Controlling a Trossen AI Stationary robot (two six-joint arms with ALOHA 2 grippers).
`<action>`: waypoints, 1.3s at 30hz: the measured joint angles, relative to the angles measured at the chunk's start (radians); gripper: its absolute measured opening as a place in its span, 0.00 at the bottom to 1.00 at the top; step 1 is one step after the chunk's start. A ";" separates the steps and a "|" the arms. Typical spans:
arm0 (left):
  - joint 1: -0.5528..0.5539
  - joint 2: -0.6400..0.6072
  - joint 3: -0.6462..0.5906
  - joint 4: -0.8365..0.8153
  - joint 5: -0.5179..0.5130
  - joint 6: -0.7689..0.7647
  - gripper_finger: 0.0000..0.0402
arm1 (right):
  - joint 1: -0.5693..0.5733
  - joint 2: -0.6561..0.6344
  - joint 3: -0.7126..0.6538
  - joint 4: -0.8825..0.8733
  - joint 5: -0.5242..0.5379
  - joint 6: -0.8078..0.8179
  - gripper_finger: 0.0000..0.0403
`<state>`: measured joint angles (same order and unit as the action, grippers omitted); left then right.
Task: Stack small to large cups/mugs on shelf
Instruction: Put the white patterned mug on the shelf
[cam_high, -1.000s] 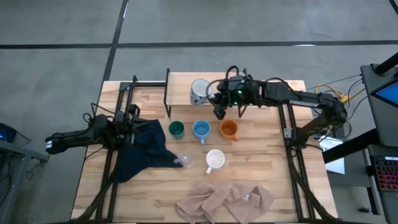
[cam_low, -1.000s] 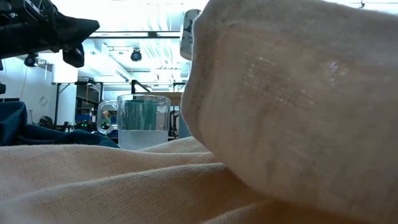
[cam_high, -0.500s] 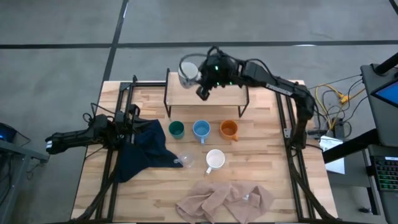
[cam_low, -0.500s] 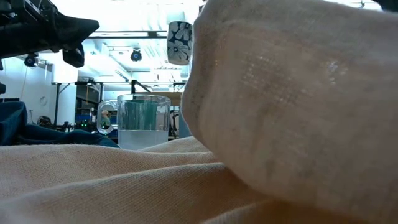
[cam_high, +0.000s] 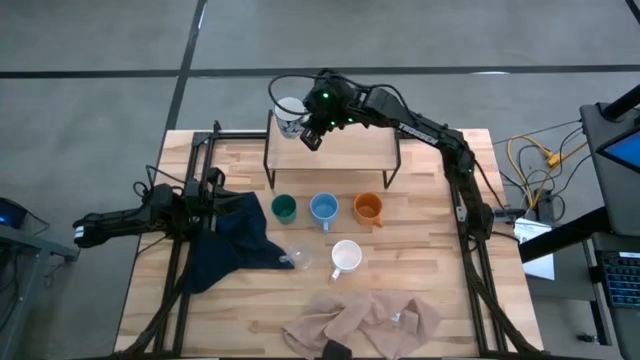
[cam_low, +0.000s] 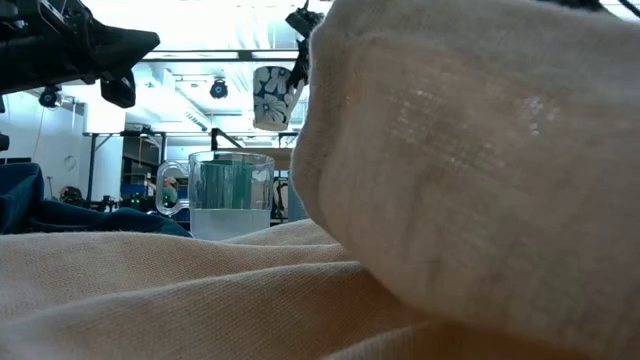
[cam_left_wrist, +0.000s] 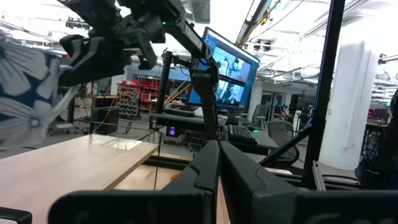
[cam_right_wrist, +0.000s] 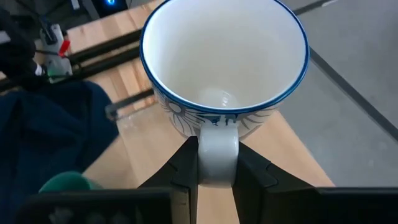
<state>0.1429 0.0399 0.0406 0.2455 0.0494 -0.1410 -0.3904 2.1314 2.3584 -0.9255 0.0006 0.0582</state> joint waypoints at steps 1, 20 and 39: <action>0.000 0.000 0.000 0.000 0.000 0.000 0.00 | -0.001 0.002 -0.004 0.021 -0.002 -0.001 0.14; 0.000 0.003 0.000 -0.001 0.000 0.000 0.00 | -0.015 0.033 -0.003 0.088 0.037 0.016 0.14; 0.000 0.006 0.000 0.000 0.000 -0.001 0.00 | -0.007 0.060 -0.005 0.084 0.053 0.016 0.14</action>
<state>0.1425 0.0456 0.0406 0.2451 0.0490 -0.1421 -0.3973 2.1914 2.3536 -0.8413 0.0536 0.0738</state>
